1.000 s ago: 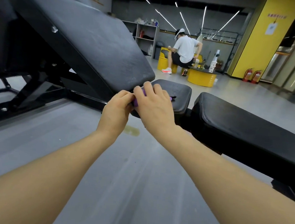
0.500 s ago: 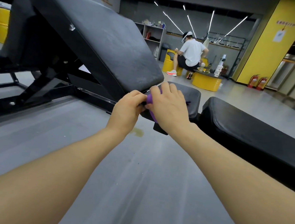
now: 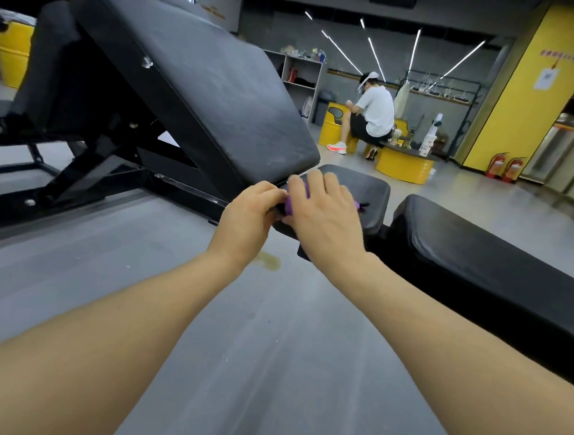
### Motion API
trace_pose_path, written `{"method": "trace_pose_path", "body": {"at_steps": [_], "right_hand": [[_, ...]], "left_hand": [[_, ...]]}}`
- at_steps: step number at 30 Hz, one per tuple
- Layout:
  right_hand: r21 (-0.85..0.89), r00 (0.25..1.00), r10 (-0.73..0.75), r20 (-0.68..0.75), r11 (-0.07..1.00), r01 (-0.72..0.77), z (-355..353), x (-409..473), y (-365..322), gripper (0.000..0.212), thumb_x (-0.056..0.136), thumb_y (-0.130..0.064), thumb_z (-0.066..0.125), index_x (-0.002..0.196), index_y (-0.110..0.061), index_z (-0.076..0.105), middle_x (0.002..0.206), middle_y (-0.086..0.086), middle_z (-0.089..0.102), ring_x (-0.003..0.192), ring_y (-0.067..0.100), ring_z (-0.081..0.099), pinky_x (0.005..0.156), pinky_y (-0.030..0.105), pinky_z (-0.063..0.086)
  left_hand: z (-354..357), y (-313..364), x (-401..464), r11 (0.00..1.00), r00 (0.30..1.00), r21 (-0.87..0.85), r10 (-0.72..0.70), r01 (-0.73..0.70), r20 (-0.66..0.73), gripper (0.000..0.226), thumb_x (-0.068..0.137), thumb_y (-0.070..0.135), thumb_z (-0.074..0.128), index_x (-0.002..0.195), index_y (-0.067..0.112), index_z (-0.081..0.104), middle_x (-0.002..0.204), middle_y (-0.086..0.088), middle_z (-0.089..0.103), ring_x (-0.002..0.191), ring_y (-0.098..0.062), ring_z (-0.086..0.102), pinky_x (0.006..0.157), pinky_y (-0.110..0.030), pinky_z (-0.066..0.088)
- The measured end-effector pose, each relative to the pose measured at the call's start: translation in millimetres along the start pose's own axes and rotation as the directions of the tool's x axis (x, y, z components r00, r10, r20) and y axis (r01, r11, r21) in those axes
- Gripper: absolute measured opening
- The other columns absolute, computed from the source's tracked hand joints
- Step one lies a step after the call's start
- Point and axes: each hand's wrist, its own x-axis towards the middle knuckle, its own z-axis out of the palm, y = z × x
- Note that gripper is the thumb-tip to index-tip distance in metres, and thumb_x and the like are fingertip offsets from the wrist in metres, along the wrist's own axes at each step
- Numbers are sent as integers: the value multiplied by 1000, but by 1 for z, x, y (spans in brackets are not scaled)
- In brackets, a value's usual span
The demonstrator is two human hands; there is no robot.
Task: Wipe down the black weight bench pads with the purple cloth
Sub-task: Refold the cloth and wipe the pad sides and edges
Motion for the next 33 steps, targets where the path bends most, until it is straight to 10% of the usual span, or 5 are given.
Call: {"method": "trace_pose_path", "body": {"at_steps": [7, 15, 26, 30, 33], "right_hand": [[110, 983, -136, -120, 983, 150, 5, -77, 55, 46, 79, -19, 64, 122, -7, 57, 126, 13, 56, 111, 30, 46, 87, 40, 46], [135, 928, -327, -176, 926, 352, 16, -1, -15, 34, 78, -7, 38, 79, -12, 71, 83, 2, 66, 81, 23, 63, 70, 32, 51], [73, 919, -367, -148, 922, 380, -6, -62, 42, 42, 92, -5, 31, 88, -12, 71, 96, 3, 68, 89, 25, 64, 79, 32, 38], [52, 919, -379, -108, 921, 386, 8, -9, -13, 8, 68, -11, 72, 72, -17, 68, 80, 0, 63, 77, 23, 62, 70, 32, 39], [82, 912, -399, -99, 910, 407, 11, 2, -17, 13, 72, -7, 60, 71, -17, 68, 79, 0, 63, 75, 22, 61, 66, 31, 45]], "left_hand": [[1, 1, -2, 999, 1000, 48, 8, -9, 19, 35, 83, -6, 56, 115, 8, 63, 113, -3, 60, 97, -23, 59, 86, -36, 49], [-37, -30, -3, 776, 963, 582, 265, -245, 51, 46, 69, -3, 71, 113, 10, 65, 114, -4, 63, 109, -25, 59, 105, -43, 35], [-36, -30, -10, 704, 968, 667, 217, -243, 122, 62, 60, -4, 79, 118, 10, 63, 121, -4, 61, 118, -24, 57, 106, -40, 30], [-40, -31, -11, 689, 968, 681, 200, -247, 149, 62, 63, -3, 77, 121, 11, 61, 126, -4, 60, 120, -24, 55, 107, -40, 33], [-41, -28, -11, 711, 976, 668, 163, -220, 147, 59, 69, -4, 72, 125, 9, 57, 131, -6, 57, 126, -25, 51, 109, -39, 29]]}}
